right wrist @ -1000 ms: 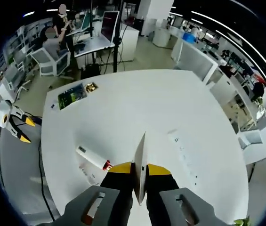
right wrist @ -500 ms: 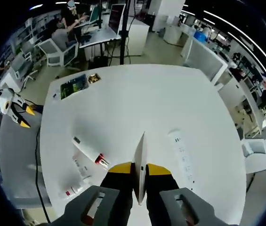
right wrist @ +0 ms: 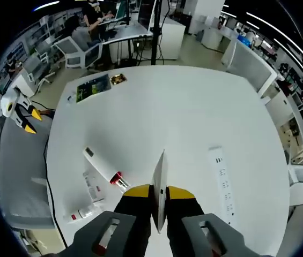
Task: Arrange the skincare products in the storage area until every visible bottle or jar stands upright without overlapping.
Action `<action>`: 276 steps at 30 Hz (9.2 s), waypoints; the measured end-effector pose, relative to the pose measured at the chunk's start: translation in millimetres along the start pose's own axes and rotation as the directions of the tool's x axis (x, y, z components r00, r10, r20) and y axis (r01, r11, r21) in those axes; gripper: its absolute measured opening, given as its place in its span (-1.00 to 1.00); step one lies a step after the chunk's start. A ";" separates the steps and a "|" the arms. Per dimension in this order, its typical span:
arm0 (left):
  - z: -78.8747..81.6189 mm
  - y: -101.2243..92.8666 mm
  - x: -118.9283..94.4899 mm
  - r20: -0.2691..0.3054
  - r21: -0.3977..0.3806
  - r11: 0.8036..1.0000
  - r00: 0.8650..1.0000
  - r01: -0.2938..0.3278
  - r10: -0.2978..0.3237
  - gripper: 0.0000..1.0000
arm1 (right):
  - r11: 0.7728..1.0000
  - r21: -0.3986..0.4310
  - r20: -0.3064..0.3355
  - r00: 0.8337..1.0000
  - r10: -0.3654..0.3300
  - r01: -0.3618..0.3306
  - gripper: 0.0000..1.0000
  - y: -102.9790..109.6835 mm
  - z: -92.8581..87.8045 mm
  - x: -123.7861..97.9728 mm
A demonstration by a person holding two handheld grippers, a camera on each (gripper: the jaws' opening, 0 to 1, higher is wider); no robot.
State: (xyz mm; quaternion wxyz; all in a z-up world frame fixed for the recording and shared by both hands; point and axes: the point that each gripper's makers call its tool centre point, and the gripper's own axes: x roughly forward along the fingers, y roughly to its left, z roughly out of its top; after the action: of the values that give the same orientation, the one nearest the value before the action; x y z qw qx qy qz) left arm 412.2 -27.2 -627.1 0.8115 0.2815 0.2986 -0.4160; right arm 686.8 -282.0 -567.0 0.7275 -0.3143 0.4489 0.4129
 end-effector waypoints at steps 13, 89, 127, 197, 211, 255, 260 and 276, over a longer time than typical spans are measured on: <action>-6.3 1.4 0.8 -0.026 -0.014 1.000 1.000 0.001 -0.001 -0.67 | 0.990 -0.112 0.013 0.996 0.086 -0.084 -0.98 13.7 8.6 17.7; 2.7 -18.6 1.0 0.003 0.022 0.995 0.995 0.096 -0.096 -0.53 | 0.832 0.545 0.545 0.711 -0.445 0.104 0.34 242.0 -50.3 -113.1; 107.5 38.1 96.8 0.016 0.023 0.976 0.976 0.218 -0.218 -0.16 | 0.641 0.627 0.329 0.595 -0.733 0.444 -0.10 258.7 -98.1 -118.2; 105.2 48.8 221.7 -0.240 -0.246 0.896 0.872 0.369 -0.426 -0.46 | 0.665 0.580 0.264 0.664 -0.699 0.470 -0.20 264.7 -109.6 -98.6; 98.2 54.7 189.2 -0.010 -0.695 0.638 0.882 0.332 -0.471 -0.48 | 0.695 0.562 0.277 0.689 -0.670 0.449 -0.21 269.1 -104.7 -92.0; 191.3 -44.7 26.7 0.791 -0.586 -0.103 0.539 0.804 -0.289 -0.46 | 0.635 0.748 0.564 0.686 -0.460 -0.190 0.11 284.3 -71.9 -99.0; 185.7 -66.0 21.2 0.780 -0.577 -0.052 0.531 0.815 -0.330 -0.46 | 0.521 0.761 0.628 0.638 -0.445 -0.386 0.06 279.0 -55.6 -109.0; 188.4 -117.9 8.9 0.742 -0.537 0.021 0.484 0.843 -0.463 -0.46 | 0.257 0.786 0.615 0.666 -0.423 -0.563 -0.37 278.4 -48.4 -85.5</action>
State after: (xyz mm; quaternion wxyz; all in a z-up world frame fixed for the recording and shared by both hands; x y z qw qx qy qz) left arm 364.2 -223.0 -533.1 0.5633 -0.4420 0.4041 -0.5692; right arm 400.1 -220.9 -532.4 0.8472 0.4184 0.2777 0.1733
